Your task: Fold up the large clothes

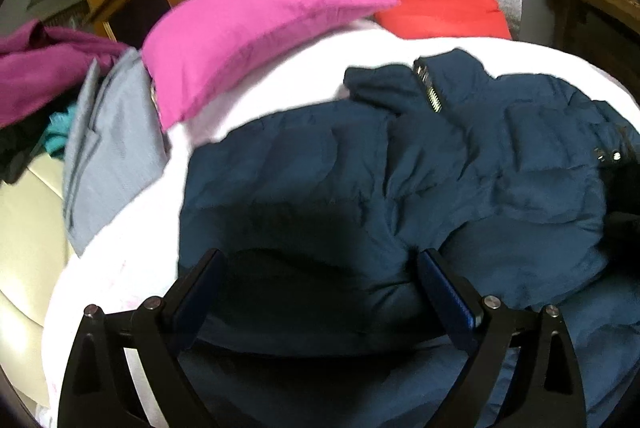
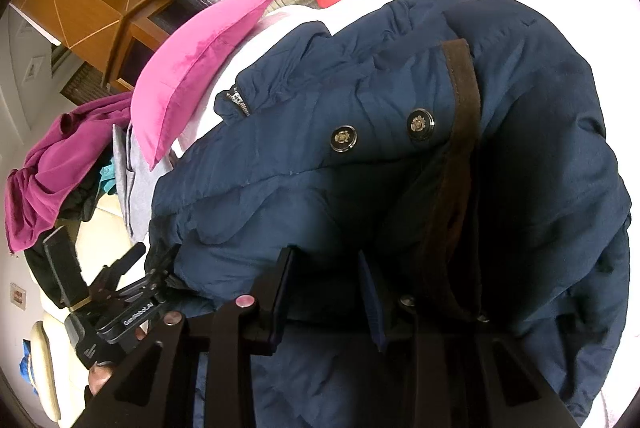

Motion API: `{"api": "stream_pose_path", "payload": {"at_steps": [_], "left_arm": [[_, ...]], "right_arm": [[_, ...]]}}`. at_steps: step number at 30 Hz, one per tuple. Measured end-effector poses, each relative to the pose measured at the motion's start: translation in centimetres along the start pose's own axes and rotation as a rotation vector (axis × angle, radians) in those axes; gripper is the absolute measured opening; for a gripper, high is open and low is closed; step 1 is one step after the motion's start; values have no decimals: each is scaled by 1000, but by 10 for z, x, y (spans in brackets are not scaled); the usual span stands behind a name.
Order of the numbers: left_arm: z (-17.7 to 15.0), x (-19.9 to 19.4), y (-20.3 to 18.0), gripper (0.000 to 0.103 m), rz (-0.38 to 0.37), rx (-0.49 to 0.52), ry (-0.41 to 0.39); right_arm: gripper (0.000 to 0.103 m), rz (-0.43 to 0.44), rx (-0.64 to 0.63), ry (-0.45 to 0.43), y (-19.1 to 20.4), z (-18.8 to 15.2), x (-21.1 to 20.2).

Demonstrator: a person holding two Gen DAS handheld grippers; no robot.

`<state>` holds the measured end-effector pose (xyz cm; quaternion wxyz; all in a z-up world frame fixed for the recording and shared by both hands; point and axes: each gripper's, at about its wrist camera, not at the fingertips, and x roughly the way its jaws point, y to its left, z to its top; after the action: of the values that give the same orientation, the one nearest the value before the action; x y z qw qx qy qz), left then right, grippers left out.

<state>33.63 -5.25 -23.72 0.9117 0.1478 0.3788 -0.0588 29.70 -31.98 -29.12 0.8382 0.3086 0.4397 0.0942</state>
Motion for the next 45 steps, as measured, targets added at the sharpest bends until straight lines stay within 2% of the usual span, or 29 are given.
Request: {"api": "stream_pose_path", "payload": {"at_steps": [6,7,9,11,21,28,37,43,45], "left_arm": [[7,-41,0,97,5,2,-99],[8,-47,1,97,6,1,-109],[9,-58,1,97,3,-2,-125],[10,-67,2,97,1,-4,-139],[4,-104,0,97,10,16,-184],[-2,-129,1,97,6,25,-212],[-25,-145,6,97,12,10,-199],[-65,-152,19,97,23,-27,-130],[-80,-152,26,97,24,-51,-94]], "right_arm": [[37,-14,-6,16,6,-4,-8],[39,-20,-10,18,9,-5,-11],[50,-25,-21,19,14,-7,-18],[55,-36,-38,13,20,-11,-25],[57,-42,-68,-41,33,-25,-69],[57,1,-60,-77,36,-34,-96],[58,73,-72,-131,43,-56,-126],[62,103,-56,-139,40,-89,-140],[68,110,-38,-146,34,-101,-147]]}}
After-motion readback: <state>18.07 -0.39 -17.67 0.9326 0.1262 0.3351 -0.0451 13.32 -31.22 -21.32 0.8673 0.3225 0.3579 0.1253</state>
